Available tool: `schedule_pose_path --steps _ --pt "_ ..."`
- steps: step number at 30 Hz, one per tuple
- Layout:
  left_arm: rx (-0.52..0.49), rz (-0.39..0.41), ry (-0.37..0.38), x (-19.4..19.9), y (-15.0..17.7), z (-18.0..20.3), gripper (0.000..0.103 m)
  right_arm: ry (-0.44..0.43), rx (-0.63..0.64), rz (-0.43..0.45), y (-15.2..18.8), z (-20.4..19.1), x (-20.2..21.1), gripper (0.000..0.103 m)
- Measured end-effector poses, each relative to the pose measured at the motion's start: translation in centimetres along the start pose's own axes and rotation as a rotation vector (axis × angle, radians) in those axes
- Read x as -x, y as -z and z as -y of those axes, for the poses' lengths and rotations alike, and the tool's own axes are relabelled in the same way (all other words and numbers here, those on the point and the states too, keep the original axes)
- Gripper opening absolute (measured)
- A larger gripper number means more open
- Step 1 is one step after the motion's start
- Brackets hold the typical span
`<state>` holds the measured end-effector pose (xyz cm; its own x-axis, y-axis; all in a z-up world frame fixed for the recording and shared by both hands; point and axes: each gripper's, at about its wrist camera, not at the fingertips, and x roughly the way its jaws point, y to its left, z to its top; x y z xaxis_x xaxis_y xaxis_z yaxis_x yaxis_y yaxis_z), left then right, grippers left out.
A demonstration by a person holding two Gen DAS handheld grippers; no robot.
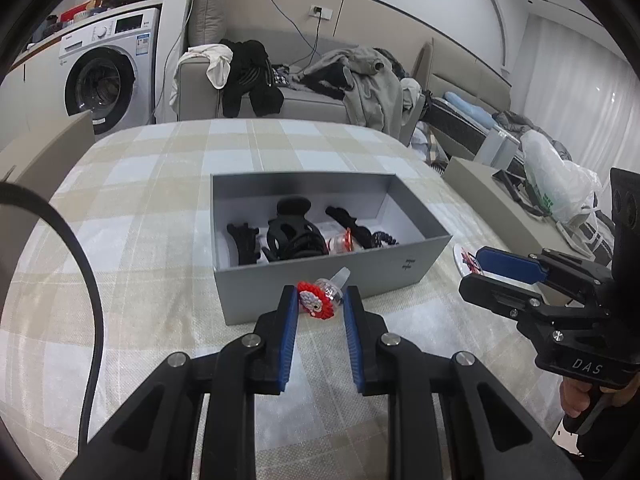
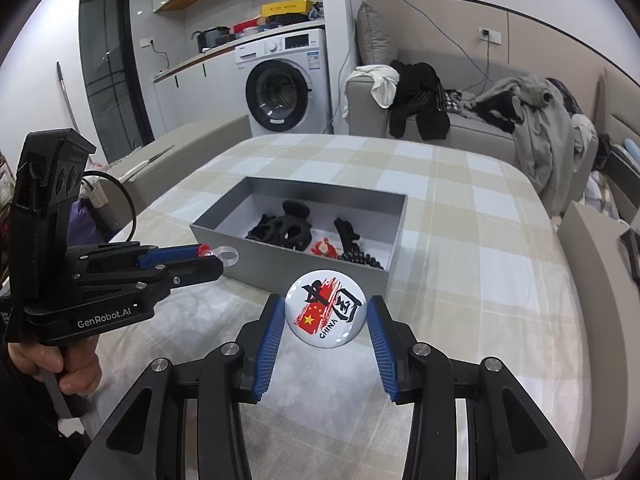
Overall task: Organize jewelry
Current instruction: 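Carry the badge and the red flower clip over the grey box with both tools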
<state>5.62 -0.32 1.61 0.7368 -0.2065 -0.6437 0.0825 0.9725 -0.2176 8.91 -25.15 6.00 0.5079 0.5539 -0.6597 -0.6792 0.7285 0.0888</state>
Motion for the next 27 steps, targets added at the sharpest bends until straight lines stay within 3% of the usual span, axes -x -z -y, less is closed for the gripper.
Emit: schedule_pose_path --steps 17,27 --pt "0.01 0.086 -0.003 0.7 -2.2 -0.4 0.017 -0.034 -0.046 0.052 -2.1 0.7 0.4 0.041" --pt "0.043 0.086 -0.02 -0.3 -2.8 -1.3 0.017 -0.041 -0.121 0.071 -2.8 1.9 -0.6 0.041"
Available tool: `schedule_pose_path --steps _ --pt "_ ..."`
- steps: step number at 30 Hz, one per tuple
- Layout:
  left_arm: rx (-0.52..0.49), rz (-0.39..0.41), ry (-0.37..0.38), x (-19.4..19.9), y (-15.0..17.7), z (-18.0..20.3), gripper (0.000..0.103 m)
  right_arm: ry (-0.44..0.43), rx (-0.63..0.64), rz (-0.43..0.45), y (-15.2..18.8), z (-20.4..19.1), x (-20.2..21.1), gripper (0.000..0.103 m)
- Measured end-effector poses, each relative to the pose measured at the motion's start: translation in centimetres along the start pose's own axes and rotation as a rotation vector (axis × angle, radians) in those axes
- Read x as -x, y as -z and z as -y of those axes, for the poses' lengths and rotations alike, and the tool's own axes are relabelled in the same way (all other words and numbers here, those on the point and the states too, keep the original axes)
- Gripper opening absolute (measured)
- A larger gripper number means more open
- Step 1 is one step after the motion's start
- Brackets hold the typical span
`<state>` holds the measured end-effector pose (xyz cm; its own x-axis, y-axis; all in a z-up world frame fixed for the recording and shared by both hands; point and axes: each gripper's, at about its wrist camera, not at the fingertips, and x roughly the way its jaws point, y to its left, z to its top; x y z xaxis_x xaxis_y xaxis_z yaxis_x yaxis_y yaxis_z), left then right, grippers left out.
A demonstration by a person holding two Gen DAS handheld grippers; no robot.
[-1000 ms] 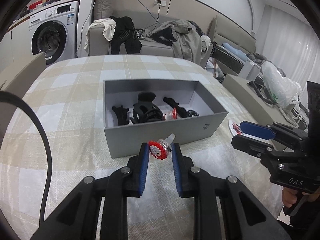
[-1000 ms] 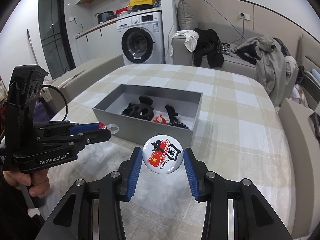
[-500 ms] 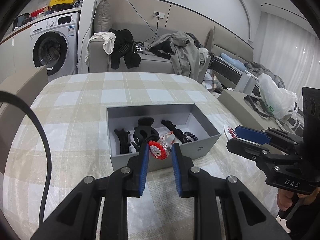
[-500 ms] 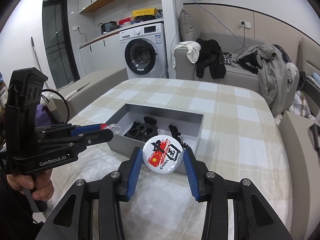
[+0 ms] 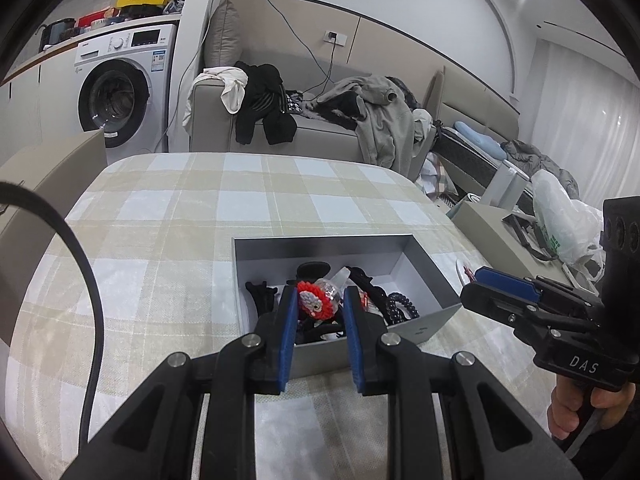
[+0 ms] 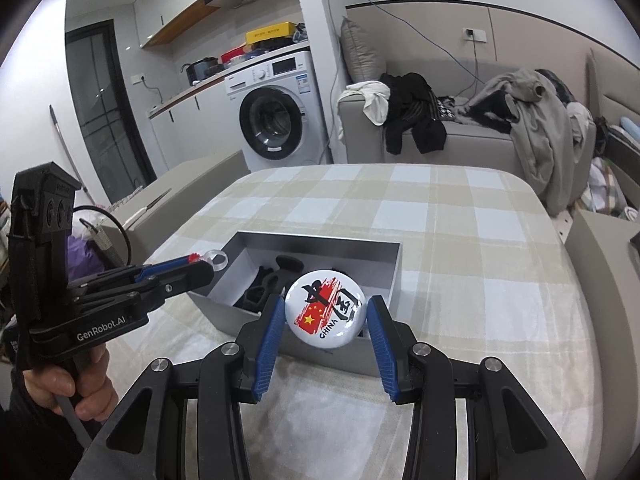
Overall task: Organize jewelry
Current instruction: 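Carry the badge and the red flower clip over the grey box with both tools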
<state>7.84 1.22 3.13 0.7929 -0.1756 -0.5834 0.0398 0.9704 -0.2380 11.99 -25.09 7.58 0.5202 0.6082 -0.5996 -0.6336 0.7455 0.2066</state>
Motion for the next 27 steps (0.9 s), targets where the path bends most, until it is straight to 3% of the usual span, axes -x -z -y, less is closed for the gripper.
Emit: schedule_pose_path --steps 7,27 --pt "-0.001 -0.012 0.003 -1.1 -0.5 0.2 0.017 -0.007 -0.05 0.007 -0.6 0.5 -1.2 0.041" --pt "-0.014 -0.048 -0.002 -3.4 -0.8 0.5 0.017 -0.015 -0.042 -0.037 -0.7 0.5 -4.2 0.041"
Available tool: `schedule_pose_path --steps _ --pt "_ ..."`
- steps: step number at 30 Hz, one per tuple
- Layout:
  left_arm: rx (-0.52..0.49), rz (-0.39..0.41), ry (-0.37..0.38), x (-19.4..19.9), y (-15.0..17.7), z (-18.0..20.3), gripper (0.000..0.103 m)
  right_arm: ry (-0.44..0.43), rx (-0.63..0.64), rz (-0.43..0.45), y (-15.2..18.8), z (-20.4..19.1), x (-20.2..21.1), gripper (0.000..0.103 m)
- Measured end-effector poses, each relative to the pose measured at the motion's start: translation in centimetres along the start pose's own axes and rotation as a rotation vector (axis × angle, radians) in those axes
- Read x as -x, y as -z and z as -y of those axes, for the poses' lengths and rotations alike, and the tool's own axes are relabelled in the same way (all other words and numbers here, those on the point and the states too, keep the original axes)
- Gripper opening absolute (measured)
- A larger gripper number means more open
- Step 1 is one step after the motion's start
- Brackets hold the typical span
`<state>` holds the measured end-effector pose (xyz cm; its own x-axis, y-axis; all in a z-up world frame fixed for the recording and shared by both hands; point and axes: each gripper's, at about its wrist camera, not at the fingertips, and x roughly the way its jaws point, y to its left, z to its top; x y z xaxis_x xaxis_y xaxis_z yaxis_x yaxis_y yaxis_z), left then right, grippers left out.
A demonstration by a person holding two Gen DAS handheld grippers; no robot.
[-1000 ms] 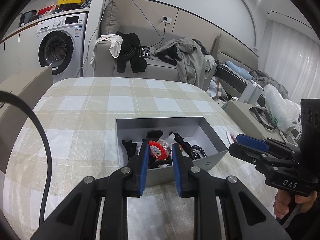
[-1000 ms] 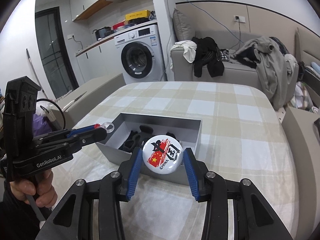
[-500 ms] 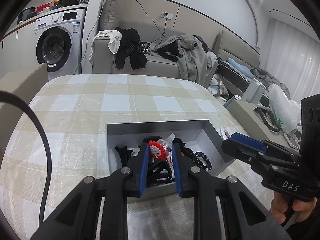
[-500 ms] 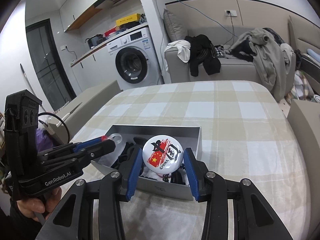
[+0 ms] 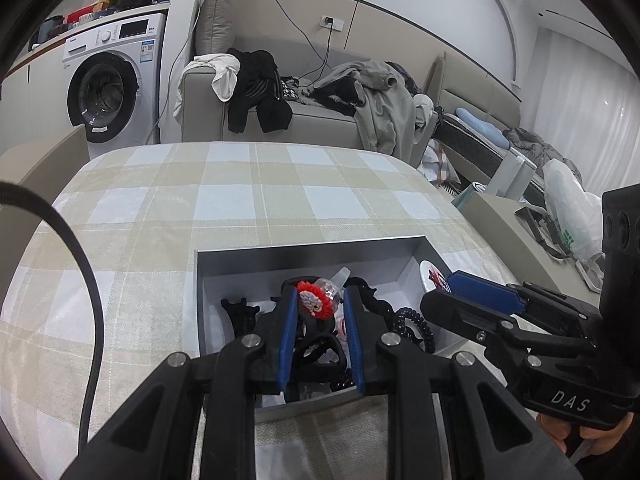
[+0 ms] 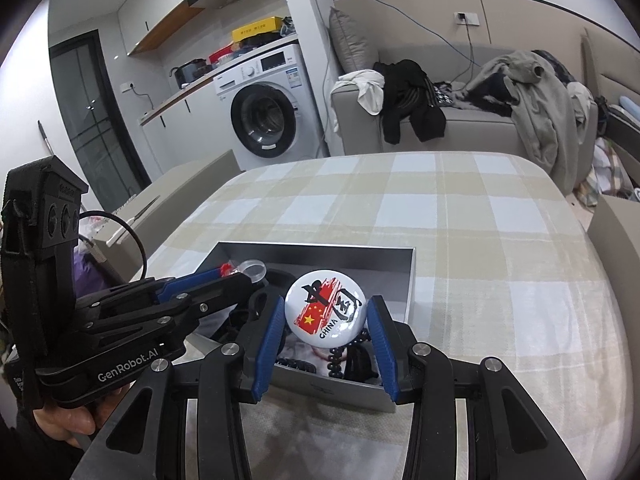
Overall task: Organize jewelry
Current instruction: 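Carry the badge and the red flower clip over the grey box with both tools, then open both tools to drop the badge and flower clip into the box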
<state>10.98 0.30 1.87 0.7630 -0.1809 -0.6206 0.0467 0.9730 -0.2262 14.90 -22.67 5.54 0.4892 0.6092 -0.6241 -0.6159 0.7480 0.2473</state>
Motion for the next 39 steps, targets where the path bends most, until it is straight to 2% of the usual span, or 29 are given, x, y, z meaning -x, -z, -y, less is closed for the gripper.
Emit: schedule_pose_path --steps 24,28,29,31,34,35,37,38,39 --pt "-0.047 -0.047 -0.023 -1.5 0.5 0.8 0.017 0.004 0.031 -0.034 0.3 -0.3 -1.3 0.042" --pt "-0.045 -0.055 -0.022 -1.5 0.5 0.9 0.018 -0.008 0.032 -0.03 0.3 -0.3 -1.0 0.046" --pt "-0.046 -0.054 -0.025 -1.4 0.5 0.9 0.018 -0.008 0.033 -0.025 0.3 -0.3 -0.8 0.05" --pt "-0.048 -0.046 -0.027 -1.0 0.4 1.0 0.022 0.003 0.032 -0.001 0.3 -0.3 -0.1 0.057" --pt "-0.045 -0.033 -0.034 -0.1 0.4 1.0 0.044 0.015 0.037 0.027 0.3 -0.3 1.0 0.069" --pt "-0.043 -0.027 -0.036 0.3 0.4 1.0 0.054 0.025 0.039 0.038 0.3 -0.3 1.4 0.078" --pt "-0.036 -0.008 -0.028 1.1 0.5 1.0 0.06 0.04 0.043 0.061 0.4 -0.2 2.3 0.088" --pt "-0.034 0.004 -0.026 1.5 0.5 1.0 0.067 0.046 0.044 0.067 0.4 -0.2 2.7 0.095" --pt "-0.032 0.017 -0.03 2.0 0.6 1.0 0.078 0.047 0.047 0.072 0.5 -0.1 3.2 0.101"
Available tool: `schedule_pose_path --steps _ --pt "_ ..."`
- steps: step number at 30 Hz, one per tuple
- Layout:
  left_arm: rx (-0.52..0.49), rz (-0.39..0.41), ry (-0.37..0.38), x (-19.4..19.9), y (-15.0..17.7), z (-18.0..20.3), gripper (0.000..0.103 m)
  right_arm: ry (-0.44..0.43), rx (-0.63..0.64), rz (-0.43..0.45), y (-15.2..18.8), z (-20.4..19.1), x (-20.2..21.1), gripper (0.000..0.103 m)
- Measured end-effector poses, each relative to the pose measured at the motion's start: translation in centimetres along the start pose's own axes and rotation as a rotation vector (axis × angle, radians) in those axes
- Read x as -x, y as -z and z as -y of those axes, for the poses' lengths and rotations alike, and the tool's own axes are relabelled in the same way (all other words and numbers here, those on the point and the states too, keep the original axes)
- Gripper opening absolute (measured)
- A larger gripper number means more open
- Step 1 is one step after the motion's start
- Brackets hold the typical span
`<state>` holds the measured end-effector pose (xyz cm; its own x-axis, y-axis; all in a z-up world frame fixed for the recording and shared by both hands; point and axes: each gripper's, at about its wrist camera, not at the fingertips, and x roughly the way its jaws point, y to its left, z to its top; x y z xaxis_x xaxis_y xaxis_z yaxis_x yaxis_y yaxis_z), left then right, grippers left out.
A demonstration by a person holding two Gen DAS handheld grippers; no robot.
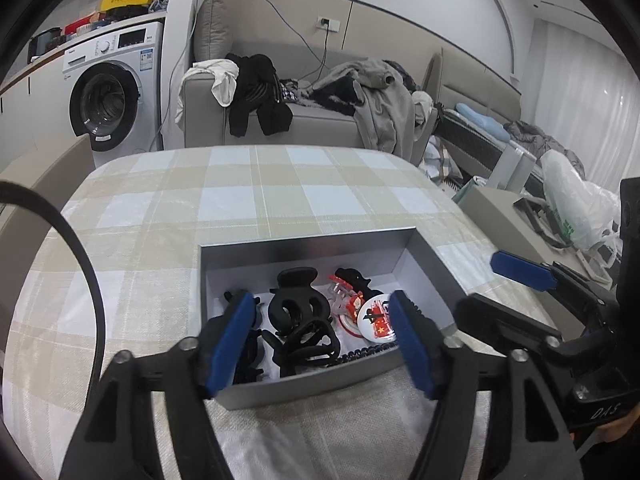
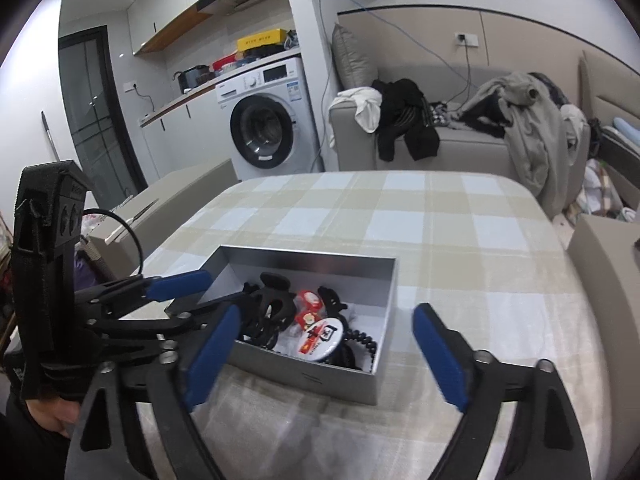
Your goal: Organize jewelry
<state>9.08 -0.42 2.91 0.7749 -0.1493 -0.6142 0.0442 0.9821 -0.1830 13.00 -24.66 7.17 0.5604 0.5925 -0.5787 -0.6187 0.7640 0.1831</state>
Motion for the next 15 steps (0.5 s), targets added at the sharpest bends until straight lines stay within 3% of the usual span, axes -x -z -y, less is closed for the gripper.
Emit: schedule_pose_path --steps 6,15 --pt "0.002 0.055 -0.012 1.9 0.4 0.1 0.101 0.006 0.026 0.039 0.9 -0.1 1.9 0.103" --pt "0.0 0.139 -0.087 2.9 2.0 -0.4 0.101 0.0 0.063 0.108 2.6 -0.1 3.4 0.103"
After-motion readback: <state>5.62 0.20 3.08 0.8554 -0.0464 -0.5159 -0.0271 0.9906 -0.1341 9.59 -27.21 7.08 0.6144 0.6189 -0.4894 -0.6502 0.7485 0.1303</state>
